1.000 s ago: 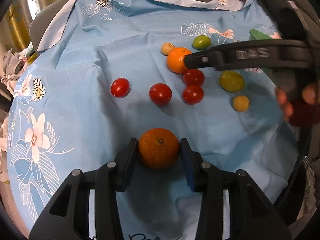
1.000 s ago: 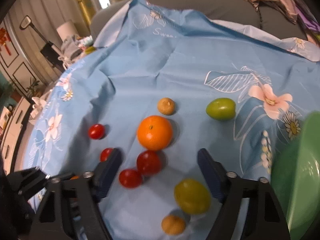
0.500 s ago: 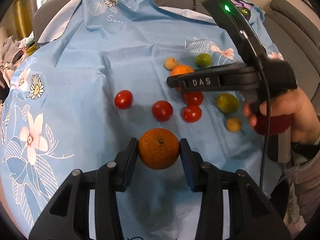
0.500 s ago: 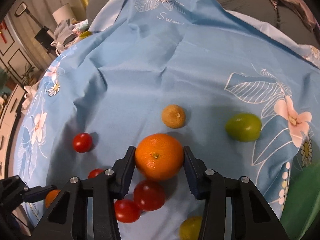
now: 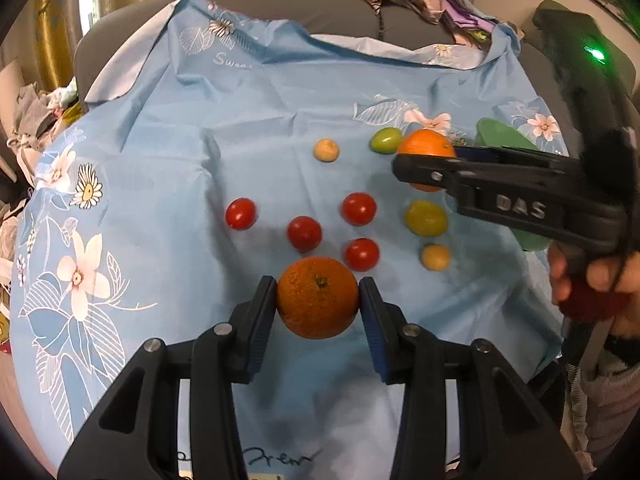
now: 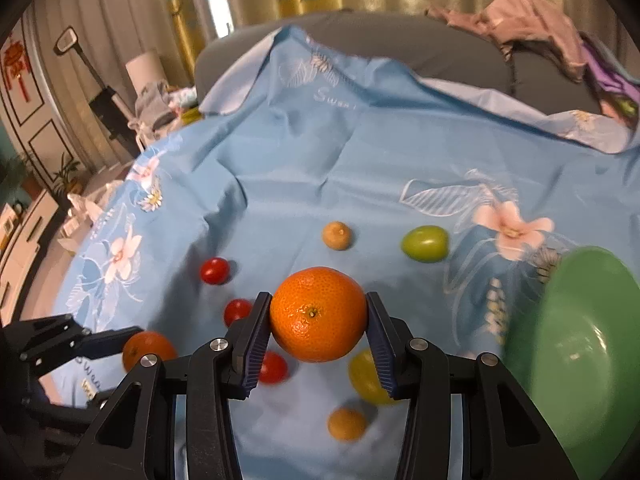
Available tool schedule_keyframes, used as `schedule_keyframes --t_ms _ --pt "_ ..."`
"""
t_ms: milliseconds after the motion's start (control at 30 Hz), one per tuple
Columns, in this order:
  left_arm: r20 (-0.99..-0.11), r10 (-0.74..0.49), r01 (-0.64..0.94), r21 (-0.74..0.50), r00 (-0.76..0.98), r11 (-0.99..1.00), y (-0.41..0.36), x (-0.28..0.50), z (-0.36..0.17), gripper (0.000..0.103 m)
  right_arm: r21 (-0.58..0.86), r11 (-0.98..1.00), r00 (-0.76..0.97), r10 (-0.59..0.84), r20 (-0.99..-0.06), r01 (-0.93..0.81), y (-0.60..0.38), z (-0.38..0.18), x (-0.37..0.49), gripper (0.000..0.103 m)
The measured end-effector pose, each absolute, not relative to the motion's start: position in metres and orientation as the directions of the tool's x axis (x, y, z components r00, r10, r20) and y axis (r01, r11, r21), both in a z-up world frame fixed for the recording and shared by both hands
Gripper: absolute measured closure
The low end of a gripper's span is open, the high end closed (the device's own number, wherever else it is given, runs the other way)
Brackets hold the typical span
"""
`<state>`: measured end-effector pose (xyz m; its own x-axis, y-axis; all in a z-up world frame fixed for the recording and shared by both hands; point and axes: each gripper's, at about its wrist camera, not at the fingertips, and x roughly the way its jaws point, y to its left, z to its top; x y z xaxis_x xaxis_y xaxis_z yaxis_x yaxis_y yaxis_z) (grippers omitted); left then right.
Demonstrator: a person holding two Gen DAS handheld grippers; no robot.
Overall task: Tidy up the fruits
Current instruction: 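Carry both oranges over the green bowl and open both tools to drop them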
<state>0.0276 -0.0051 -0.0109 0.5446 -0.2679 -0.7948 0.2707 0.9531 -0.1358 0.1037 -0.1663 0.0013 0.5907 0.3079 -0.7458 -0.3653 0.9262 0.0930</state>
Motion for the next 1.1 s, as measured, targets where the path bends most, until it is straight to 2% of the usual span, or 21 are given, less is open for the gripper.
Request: schedule_keyframes --t_ms 600,1100 --pt "-0.734 -0.337 0.415 -0.083 0.590 0.906 -0.079 0.023 0.038 0.061 0.108 0.969 0.730 0.239 -0.640 -0.223 -0.244 0.041 0.039 0.055" --pt "-0.723 -0.419 0.565 -0.048 0.549 0.823 -0.176 0.049 0.057 0.061 0.171 0.984 0.770 0.147 -0.620 -0.050 -0.325 0.034 0.016 0.055"
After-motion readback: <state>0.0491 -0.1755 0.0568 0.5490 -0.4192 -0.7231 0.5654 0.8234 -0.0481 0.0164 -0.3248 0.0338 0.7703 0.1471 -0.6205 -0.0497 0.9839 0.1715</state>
